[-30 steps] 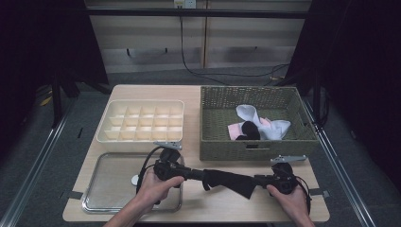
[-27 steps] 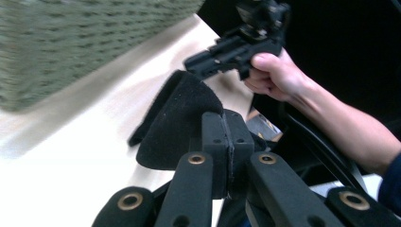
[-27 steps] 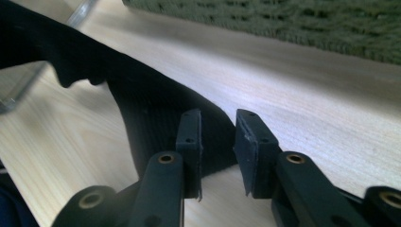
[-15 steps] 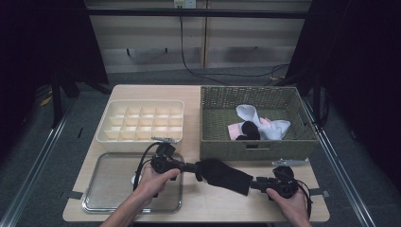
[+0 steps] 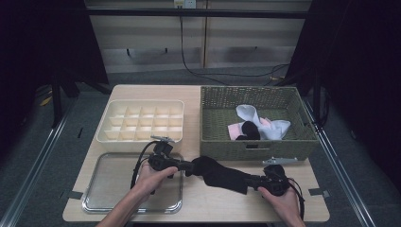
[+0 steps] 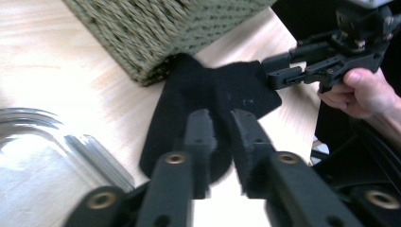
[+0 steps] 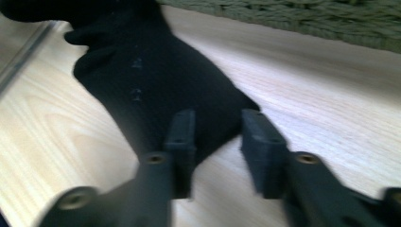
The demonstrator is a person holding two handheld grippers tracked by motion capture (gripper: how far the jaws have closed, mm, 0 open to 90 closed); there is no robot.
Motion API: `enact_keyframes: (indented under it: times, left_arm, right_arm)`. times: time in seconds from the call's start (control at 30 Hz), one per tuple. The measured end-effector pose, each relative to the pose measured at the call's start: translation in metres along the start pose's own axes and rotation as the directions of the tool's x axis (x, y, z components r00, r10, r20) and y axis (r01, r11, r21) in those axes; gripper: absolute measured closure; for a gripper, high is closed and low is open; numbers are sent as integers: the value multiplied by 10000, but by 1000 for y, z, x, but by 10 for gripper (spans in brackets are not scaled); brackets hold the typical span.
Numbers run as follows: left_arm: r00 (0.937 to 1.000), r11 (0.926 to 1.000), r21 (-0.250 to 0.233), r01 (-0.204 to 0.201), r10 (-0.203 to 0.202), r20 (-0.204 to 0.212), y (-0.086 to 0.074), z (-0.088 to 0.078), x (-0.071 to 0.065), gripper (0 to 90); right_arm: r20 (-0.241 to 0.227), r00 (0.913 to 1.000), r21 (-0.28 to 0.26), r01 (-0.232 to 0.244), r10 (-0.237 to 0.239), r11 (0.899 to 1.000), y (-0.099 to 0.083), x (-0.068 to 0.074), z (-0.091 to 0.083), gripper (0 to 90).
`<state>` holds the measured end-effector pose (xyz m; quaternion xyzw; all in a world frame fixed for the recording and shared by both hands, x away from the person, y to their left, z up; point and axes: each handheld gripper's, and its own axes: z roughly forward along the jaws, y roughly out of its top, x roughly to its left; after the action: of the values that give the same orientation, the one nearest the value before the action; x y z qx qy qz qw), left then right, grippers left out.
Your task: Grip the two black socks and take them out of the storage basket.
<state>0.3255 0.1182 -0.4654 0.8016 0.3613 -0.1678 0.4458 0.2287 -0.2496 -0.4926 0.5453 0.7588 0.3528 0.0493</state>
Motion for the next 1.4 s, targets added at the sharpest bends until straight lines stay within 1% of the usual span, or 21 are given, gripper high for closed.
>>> enact_keyframes:
  times: [0.03, 0.1, 0.13, 0.2, 0.27, 0.33, 0.37, 0.4, 0.47, 0.53, 0.6, 0.67, 0.77, 0.87, 0.9, 0.93, 1.07, 1.13, 1.17, 1.27, 1.4]
  left_arm:
    - [10000, 10000, -11, 37, -37, 45, 0, -1, 0, 720]
    - [9994, 9999, 76, -111, 113, -336, 0, -3, 0, 649]
    - [9991, 9999, 62, -153, 155, -399, 0, -3, 1, 621]
    - [9987, 9998, -94, -159, 154, -481, -1, -5, 2, 568]
    - [9964, 9997, -142, -197, 185, -827, -1, -6, 2, 505]
    - [9944, 9995, 74, -299, 305, -1009, 0, -3, 1, 485]
    - [9911, 9992, 120, -392, 404, -1269, 0, -2, 1, 476]
    - [9855, 9986, 134, -516, 531, -1610, 0, -2, 1, 477]
    - [9831, 9989, 104, -465, 476, -1765, 0, -1, 4, 479]
    - [9757, 9982, 99, -588, 596, -2107, 0, -2, 8, 575]
    - [9732, 9979, 148, -625, 642, -2206, -2, -3, 10, 724]
    - [9775, 9977, 293, -616, 662, -2003, -4, -4, 11, 829]
    - [9786, 9966, 438, -704, 775, -1906, -6, -4, 10, 860]
    - [9836, 9969, 470, -634, 704, -1658, -8, -4, 7, 866]
    - [9852, 9971, 453, -614, 678, -1577, -8, -4, 6, 866]
    - [9898, 9977, 408, -540, 589, -1300, -9, -4, 6, 866]
    - [9892, 9966, 513, -641, 703, -1286, -13, -4, 0, 866]
    - [9913, 9964, 595, -598, 663, -1136, -16, -3, -1, 866]
    - [9910, 9962, 619, -618, 687, -1153, -17, -2, -3, 866]
    - [9947, 9959, 748, -507, 571, -859, -21, 5, -8, 866]
    - [9938, 9888, 1220, -866, 942, -587, -26, 17, -20, 866]
  right_arm:
    - [-81, 9999, -49, -110, 110, 9999, 0, -2, 0, 760]
    - [-151, 9997, -107, -193, 192, 9998, 0, -3, -1, 860]
    - [-188, 9997, -123, -186, 184, 9998, 0, -5, -2, 893]
    - [-150, 9995, -146, -284, 281, 9995, 0, -7, -4, 900]
    - [-167, 9990, -75, -407, 406, 9991, -1, -11, -7, 900]
    - [-129, 9987, -123, -497, 495, 9987, -3, -15, -11, 900]
    - [-197, 9982, -218, -572, 568, 9981, -4, -17, -14, 900]
    - [-288, 9977, -316, -629, 620, 9975, -5, -17, -16, 900]
    - [-447, 9972, -358, -613, 597, 9975, -7, -14, -18, 821]
    - [-545, 9974, -393, -501, 479, 9980, -7, -11, -17, 767]
    - [-579, 9977, -361, -363, 342, 9987, -7, -8, -15, 721]
    - [-641, 9974, -292, -344, 325, 9990, -6, -5, -12, 698]
    - [-577, 9981, -237, -215, 201, 9995, -4, -2, -7, 657]
    - [-367, 9993, -26, -53, 52, 10000, -3, 1, -3, 664]
    - [-243, 9997, 49, 86, -85, 10000, -4, 3, -1, 684]
    - [-164, 9997, 87, 167, -166, 9998, -4, 5, -1, 720]
    - [-14, 9992, 92, 395, -395, 9992, -4, 5, -2, 871]
    - [-29, 9996, 152, 277, -277, 9995, -4, 4, -5, 887]
    - [-98, 9996, 102, 264, -263, 9996, -5, 1, -6, 890]
    - [-45, 10000, 127, -8, 9, 9999, -8, -8, -14, 896]
    - [62, 9997, 85, -244, 243, 9997, -19, -24, -30, 896]
